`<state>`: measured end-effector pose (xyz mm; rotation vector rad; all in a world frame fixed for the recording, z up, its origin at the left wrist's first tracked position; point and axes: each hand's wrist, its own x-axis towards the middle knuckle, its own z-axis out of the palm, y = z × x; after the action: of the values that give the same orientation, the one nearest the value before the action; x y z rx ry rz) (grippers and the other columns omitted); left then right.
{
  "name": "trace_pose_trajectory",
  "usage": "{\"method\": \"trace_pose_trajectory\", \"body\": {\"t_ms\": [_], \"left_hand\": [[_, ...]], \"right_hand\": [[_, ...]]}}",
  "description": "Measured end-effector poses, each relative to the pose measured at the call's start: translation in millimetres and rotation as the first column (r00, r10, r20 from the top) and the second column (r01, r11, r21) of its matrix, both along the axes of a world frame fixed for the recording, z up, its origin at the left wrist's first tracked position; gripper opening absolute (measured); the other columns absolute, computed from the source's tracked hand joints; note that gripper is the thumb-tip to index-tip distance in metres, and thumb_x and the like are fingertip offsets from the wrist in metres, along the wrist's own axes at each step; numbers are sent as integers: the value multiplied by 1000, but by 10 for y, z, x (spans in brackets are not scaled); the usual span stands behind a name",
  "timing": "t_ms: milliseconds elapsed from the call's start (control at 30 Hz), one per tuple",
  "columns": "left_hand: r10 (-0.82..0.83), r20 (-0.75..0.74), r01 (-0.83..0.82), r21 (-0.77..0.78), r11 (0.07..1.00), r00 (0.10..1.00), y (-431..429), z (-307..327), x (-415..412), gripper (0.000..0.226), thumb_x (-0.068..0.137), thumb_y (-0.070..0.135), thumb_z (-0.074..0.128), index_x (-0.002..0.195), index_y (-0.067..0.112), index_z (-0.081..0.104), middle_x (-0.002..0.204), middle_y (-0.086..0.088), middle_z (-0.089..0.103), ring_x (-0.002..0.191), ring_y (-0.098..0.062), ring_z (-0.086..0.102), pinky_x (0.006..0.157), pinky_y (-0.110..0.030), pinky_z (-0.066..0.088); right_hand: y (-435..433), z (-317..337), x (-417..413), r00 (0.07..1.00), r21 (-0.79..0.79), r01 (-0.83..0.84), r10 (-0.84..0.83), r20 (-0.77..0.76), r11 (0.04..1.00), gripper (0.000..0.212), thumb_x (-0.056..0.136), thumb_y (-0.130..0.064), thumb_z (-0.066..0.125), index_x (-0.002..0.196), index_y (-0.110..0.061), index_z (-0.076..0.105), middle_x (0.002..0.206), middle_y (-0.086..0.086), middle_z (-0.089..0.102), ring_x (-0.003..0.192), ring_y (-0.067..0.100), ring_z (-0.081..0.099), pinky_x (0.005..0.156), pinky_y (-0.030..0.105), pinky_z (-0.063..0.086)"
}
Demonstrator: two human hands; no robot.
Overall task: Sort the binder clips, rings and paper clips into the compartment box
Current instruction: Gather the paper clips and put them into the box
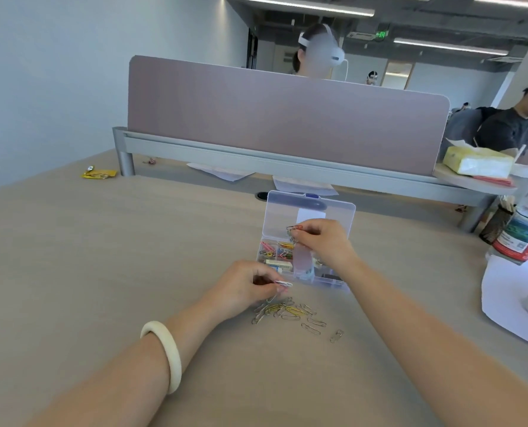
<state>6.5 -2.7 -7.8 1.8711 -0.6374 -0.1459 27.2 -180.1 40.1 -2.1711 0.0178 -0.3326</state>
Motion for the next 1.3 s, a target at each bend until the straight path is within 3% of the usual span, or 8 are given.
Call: {"method": "trace_pose_trajectory", "body": {"t_ms": [167, 400, 467, 633, 700, 833, 1033, 1300], "left_hand": [[-14, -13, 14, -8, 1000, 1000, 7, 8, 18, 6, 78, 13, 68, 79, 9, 72, 48, 14, 55, 48, 1, 42, 48, -15, 35], [-13, 16, 13, 10, 1000, 1000, 37, 19, 42, 8, 79, 17, 68, 81, 11, 73, 52, 11, 54, 47, -2, 38, 47, -13, 30], [-7, 19, 7, 11, 1000, 1000, 42, 17, 43, 8, 79, 16, 68, 82, 11, 73, 56, 5, 54, 49, -3, 38, 47, -13, 30], [4, 15, -4, -8, 1000, 1000, 44, 16, 37, 6, 79, 14, 68, 78, 10, 73, 45, 16, 55, 47, 1, 40, 48, -11, 31], [6, 15, -5, -13, 1000, 1000, 44, 16, 33, 6, 78, 14, 69, 77, 10, 73, 44, 16, 55, 47, 1, 40, 48, -11, 31], [4, 21, -4, -12, 1000, 1000, 37, 19, 27, 6, 78, 14, 69, 78, 10, 73, 49, 12, 54, 47, 0, 39, 47, -12, 30], [-6, 13, 6, -5, 1000, 1000, 30, 21, 21, 5, 78, 13, 69, 78, 12, 73, 45, 18, 57, 46, 3, 43, 48, -9, 32], [-20, 12, 20, 1, 1000, 1000, 22, 46, 15, 8, 79, 14, 68, 81, 8, 73, 44, 18, 55, 44, 3, 41, 47, -8, 30]], "right_hand": [[133, -96, 372, 1000, -168, -20, 19, -5, 986, 15, 85, -18, 62, 87, -6, 71, 79, 5, 66, 70, 15, 58, 73, 31, 51], [199, -204, 488, 996, -298, -89, 84, -30, 951, 13, 83, -13, 65, 93, -8, 72, 96, 7, 71, 81, 12, 59, 73, 18, 47], [186, -219, 483, 995, -286, -99, 89, -49, 953, 17, 82, -12, 66, 98, -8, 70, 100, 7, 71, 85, 13, 60, 81, 25, 50], [114, -156, 414, 994, -120, -106, 103, -30, 987, 23, 86, -10, 61, 108, -12, 65, 106, 9, 69, 90, 18, 64, 91, 31, 51], [45, -95, 348, 996, -109, -84, 82, -18, 991, 20, 88, -10, 57, 105, -13, 66, 109, 9, 69, 93, 19, 64, 89, 27, 48], [-110, -47, 170, 998, -295, -47, 35, -46, 954, 27, 91, -5, 46, 101, -13, 69, 115, 0, 66, 101, 11, 56, 90, 20, 40], [-92, -176, 118, 990, -587, -135, 87, -111, 798, 37, 89, -10, 40, 115, -25, 63, 121, -2, 64, 116, 19, 50, 96, 36, 34], [-57, -141, 197, 998, -438, -65, 49, -49, 897, 39, 90, -3, 34, 117, -20, 56, 111, -2, 69, 108, 18, 57, 100, 44, 40]]}}
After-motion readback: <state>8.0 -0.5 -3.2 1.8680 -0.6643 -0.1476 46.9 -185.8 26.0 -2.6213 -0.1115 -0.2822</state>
